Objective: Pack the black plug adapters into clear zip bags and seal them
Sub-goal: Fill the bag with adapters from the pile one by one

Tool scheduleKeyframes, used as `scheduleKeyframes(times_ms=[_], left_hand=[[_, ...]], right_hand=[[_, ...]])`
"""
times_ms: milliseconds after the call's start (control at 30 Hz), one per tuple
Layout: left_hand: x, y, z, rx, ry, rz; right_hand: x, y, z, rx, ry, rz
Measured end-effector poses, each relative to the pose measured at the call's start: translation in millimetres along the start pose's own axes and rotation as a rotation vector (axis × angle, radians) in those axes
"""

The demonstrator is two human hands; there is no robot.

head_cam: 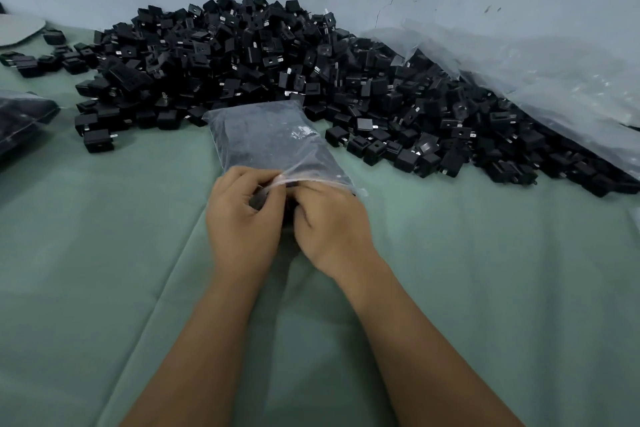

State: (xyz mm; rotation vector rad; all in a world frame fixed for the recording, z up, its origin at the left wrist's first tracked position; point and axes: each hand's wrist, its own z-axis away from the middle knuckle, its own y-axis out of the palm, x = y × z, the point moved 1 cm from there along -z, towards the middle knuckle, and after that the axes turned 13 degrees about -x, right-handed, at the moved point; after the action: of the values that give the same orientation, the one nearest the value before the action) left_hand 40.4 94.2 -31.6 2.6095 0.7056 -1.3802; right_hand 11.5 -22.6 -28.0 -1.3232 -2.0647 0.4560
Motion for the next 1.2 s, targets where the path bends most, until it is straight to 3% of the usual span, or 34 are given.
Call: scheduleKeyframes(times_ms=[100,200,300,467,533,667,867,1200], left_hand=[[5.7,0.4,-0.7,0.024,-0.026,-0.032],[12.7,2.6,-1.7,0.104,-0.140,-0.077],[13.6,4.5,-2.1,0.119,-0.160,-0.118],[17.5,5.9,-3.1,0.117,-0.161,-0.142],[18.5,6.9,-2.7,0.115,-0.164,-0.148],[19.3,7.4,-2.2,0.112,-0.160,-0.146],[19.7,6.9,-1.9,0.121,-0.160,-0.152],[18.4,8.3,-3.1,0.123,-0.193,-0.160]], right_hand=[[-11.8,-22.7,-0.6,-0.307,0.062,-0.089],[-53.2,-41.0,-13.6,-0.544,0.431,-0.124],[-97.7,-50.5,-15.1,-0.434,0.688,-0.003],[-136.6,-49.4,2.3,-0.074,0.783,0.214],[-136.0,-45.5,2.8,-0.102,0.702,0.195],[-126.5,-47.7,3.1,-0.392,0.623,0.116],[-131.3,-45.7,5.5,-0.086,0.677,0.177],[-112.4,-40.7,15.1,-0.220,0.803,0.184]])
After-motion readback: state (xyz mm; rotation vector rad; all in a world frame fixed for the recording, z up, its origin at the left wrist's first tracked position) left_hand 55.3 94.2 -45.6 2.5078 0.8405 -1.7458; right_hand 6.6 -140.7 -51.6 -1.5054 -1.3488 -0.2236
